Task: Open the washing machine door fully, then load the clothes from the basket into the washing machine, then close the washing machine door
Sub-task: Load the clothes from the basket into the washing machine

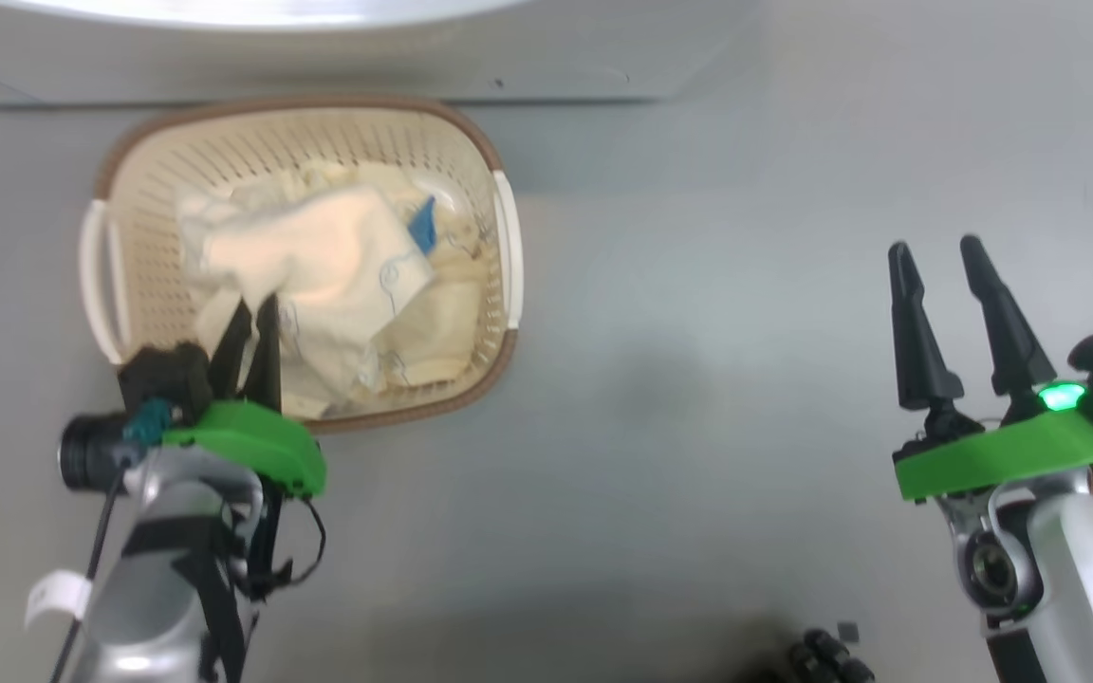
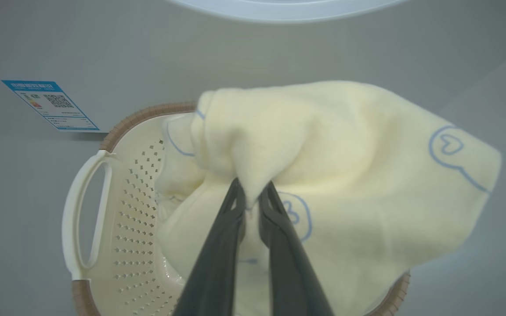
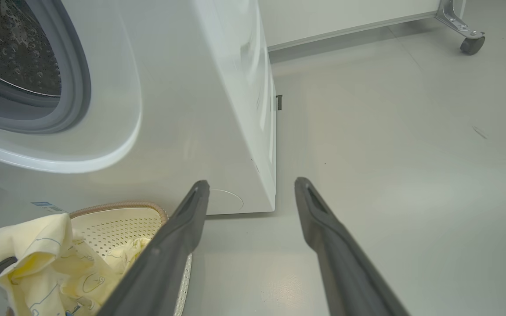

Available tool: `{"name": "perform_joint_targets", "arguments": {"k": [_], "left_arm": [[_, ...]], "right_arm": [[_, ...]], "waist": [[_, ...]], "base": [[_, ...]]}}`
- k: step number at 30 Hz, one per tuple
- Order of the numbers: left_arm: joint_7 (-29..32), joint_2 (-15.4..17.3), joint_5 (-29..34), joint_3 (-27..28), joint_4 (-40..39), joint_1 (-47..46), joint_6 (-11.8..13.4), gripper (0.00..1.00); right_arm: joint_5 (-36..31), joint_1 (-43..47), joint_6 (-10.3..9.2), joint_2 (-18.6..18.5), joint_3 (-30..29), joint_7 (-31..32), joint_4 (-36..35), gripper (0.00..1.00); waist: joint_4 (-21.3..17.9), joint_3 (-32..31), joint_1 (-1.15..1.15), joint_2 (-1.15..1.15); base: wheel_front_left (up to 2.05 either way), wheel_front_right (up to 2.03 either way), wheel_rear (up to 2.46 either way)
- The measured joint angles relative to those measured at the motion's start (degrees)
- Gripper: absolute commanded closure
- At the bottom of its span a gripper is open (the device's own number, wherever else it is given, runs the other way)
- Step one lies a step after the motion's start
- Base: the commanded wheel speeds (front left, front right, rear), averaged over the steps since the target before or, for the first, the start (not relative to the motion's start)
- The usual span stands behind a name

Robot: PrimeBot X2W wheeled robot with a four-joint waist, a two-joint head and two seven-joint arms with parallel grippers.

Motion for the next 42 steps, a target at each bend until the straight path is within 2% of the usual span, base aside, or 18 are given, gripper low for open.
{"name": "perform_joint_targets", "arguments": {"k": [11,15,22,27,35,42], "left_arm": [[0.00,-2.59,1.52,2.78,-9.62,14.88,-0.66,1.00],[0.00,-2.59,1.55,3.26,-11.47,19.01,-0.69,1.00],[0.00,-2.58,2.10,2.32,-16.19,24.53,-0.73,1.00],[0.00,-2.58,0.87,1.10,-19.24,27.83,0.44,1.00],[0.00,-2.55,-0.20,1.47,-21.87,32.49,1.70,1.00],[0.00,-2.53,-0.20,2.46,-23.76,35.21,1.69,1.00]], "right_arm": [[-0.99,7.37,0.00,-0.77,0.10,0.01,1.01,0.00],[-1.34,9.17,0.00,-0.76,0.08,0.01,1.29,0.00],[-2.15,11.94,0.00,-0.70,0.04,0.01,1.88,0.00],[-3.01,14.04,0.00,-0.40,-0.64,0.01,2.11,0.00],[-3.52,17.05,0.00,0.37,-1.34,0.01,2.59,0.00],[-3.93,18.99,0.00,0.77,-1.55,0.01,2.74,0.00]], "waist": [[5.16,-15.20,0.00,0.00],[6.07,-18.97,0.00,0.00],[7.16,-24.04,0.00,0.00],[7.70,-27.22,0.00,0.00],[8.47,-31.72,0.00,0.00],[8.83,-35.07,0.00,0.00]], "base": [[0.00,0.00,0.00],[0.00,0.00,0.00],[0.00,0.00,0.00],[0.00,0.00,0.00],[0.00,0.00,0.00],[0.00,0.00,0.00]]}}
